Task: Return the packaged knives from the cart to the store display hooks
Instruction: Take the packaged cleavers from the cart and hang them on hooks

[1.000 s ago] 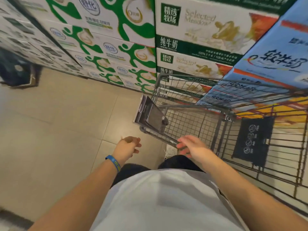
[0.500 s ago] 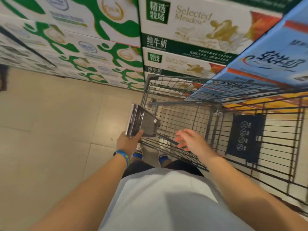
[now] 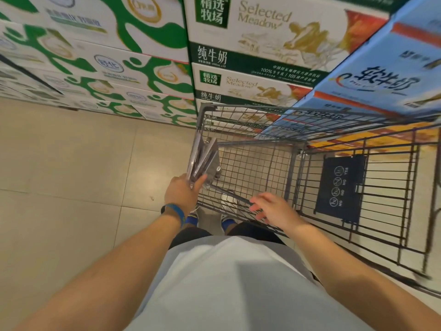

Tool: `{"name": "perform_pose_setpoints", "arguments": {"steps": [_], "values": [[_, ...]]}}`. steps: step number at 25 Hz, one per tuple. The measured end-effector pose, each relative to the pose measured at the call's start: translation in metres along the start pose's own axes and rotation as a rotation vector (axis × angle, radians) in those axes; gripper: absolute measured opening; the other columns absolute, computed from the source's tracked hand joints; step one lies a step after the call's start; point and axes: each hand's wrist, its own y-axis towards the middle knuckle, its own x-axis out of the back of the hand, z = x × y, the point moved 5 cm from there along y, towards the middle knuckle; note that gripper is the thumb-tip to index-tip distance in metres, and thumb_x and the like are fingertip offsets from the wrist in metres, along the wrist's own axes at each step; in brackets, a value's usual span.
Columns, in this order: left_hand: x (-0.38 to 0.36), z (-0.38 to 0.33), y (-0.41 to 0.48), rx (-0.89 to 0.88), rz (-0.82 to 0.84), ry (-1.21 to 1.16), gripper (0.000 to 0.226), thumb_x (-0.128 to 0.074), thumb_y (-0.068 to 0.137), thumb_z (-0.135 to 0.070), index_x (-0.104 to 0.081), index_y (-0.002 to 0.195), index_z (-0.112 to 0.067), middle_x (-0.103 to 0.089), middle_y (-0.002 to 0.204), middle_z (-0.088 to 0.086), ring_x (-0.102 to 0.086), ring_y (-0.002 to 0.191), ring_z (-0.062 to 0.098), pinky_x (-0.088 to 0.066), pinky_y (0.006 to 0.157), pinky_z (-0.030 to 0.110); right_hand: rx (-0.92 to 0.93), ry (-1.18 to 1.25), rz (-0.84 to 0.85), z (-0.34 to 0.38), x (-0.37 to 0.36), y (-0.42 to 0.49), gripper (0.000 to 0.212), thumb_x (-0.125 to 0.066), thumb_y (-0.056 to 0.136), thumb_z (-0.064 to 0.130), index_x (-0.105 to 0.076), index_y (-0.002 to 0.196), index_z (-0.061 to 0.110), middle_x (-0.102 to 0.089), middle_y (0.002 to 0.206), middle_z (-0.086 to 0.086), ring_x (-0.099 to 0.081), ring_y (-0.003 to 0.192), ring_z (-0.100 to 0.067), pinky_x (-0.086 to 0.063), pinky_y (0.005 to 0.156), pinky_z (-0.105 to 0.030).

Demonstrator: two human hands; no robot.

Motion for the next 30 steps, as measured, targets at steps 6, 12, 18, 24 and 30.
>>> {"name": "perform_pose_setpoints", "arguments": {"steps": [6,12,18,24,30], "values": [[0.008,-0.01,-0.001,0.005,-0.065,-0.095,0.063,-0.032,0.097,-0.062,-0.052,0.061,-0.014,-0.052,0.056,0.001,-0.055,0.055,0.025,-0.033,0.045,0.027,0.009,-0.162,0.088,0.0,-0.011,0.002,0.029,-0.047,0.106,0.043,-0.061,0.123,0.024,-0.07,0.106,0.008,-0.067,0.088,-0.008,-0.047,0.068,-0.02],[0.072,-0.029,-0.01,-0.045,-0.223,-0.067,0.062,-0.038,0.099,-0.056,-0.039,0.05,-0.019,-0.04,0.044,-0.002,-0.043,0.049,0.028,-0.024,0.045,0.032,0.201,-0.159,-0.033,0.035,0.002,0.009,0.089,-0.081,0.075,0.062,-0.042,0.148,0.029,-0.054,0.14,0.005,-0.055,0.121,-0.014,-0.049,0.094,-0.028],[0.178,-0.06,-0.063,-0.271,-0.452,-0.259,0.069,-0.044,0.094,-0.06,-0.022,0.044,-0.018,-0.019,0.035,-0.002,-0.028,0.037,0.013,-0.023,0.047,0.031,0.473,-0.086,-0.116,0.153,0.03,0.012,0.149,-0.081,0.034,0.084,-0.015,0.16,0.041,-0.026,0.167,0.005,-0.027,0.152,-0.019,-0.031,0.119,-0.051],[0.26,-0.074,-0.089,-0.175,-0.609,-0.961,0.059,-0.048,0.084,-0.072,-0.043,0.049,-0.026,-0.036,0.049,-0.01,-0.036,0.047,0.009,-0.032,0.051,0.023,0.777,0.127,0.187,0.222,0.0,-0.041,0.058,-0.086,0.05,0.076,-0.067,0.103,0.061,-0.075,0.105,0.024,-0.073,0.095,0.001,-0.06,0.073,-0.021],[0.194,-0.088,-0.091,-0.082,0.057,-1.451,0.069,-0.047,0.083,-0.068,-0.067,0.127,-0.019,-0.067,0.127,0.01,-0.066,0.115,0.024,-0.058,0.085,0.034,0.795,0.411,0.092,0.23,-0.004,-0.074,0.052,-0.081,0.074,0.06,-0.067,0.115,0.033,-0.077,0.108,0.014,-0.074,0.099,-0.008,-0.061,0.08,-0.027]]}}
